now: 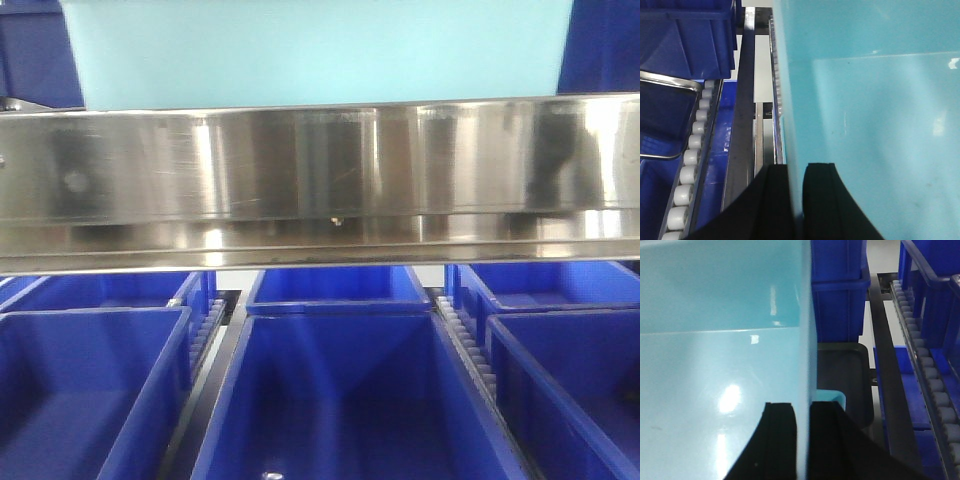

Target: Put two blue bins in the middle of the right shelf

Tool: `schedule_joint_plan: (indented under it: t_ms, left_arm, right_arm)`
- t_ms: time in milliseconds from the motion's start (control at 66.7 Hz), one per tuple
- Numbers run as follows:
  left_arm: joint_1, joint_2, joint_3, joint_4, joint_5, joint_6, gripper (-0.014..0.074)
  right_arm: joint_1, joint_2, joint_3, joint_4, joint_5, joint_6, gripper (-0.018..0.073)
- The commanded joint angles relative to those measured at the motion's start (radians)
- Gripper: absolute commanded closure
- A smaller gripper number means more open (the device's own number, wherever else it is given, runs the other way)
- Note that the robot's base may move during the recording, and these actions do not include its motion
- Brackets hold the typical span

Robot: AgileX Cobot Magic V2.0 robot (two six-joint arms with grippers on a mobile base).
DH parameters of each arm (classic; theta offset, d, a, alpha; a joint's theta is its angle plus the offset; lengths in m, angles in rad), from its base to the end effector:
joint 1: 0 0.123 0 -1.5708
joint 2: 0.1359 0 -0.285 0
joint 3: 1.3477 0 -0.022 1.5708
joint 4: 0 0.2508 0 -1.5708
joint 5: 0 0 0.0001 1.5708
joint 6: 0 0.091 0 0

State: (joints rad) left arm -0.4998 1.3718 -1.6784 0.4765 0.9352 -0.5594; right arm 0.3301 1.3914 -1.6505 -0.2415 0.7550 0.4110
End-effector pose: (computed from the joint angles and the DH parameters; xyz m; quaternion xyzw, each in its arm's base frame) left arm 0.2619 -0.1047 0.4845 0.0032 0.8463 -0.0395 0.5312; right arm 0.2876 0.0828 0.4790 0.0056 0.8303 0.0881 0.5503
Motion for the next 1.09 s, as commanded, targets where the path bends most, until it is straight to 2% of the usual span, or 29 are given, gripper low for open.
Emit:
schedule_joint_plan:
  t_ms: [0,644,1079]
  left_arm:
    - [-0.001,-0.007,-0.009,0.027,-0.017,0.005,0.0707]
    - [-0.001,-0.007,-0.009,0.027,-0.017,0.005,0.0707]
    - [-0.001,-0.007,-0.009,0.027,-0.017,0.005,0.0707]
  right_arm:
    - [-0.007,-0.018,-0.005,-0.021,-0.059,-0.001,0.0718]
    - [-0.007,-0.018,-0.005,-0.021,-0.07,-0.001,0.0718]
    - [-0.007,-0.018,-0.005,-0.021,-0.167,-0.001,0.0718]
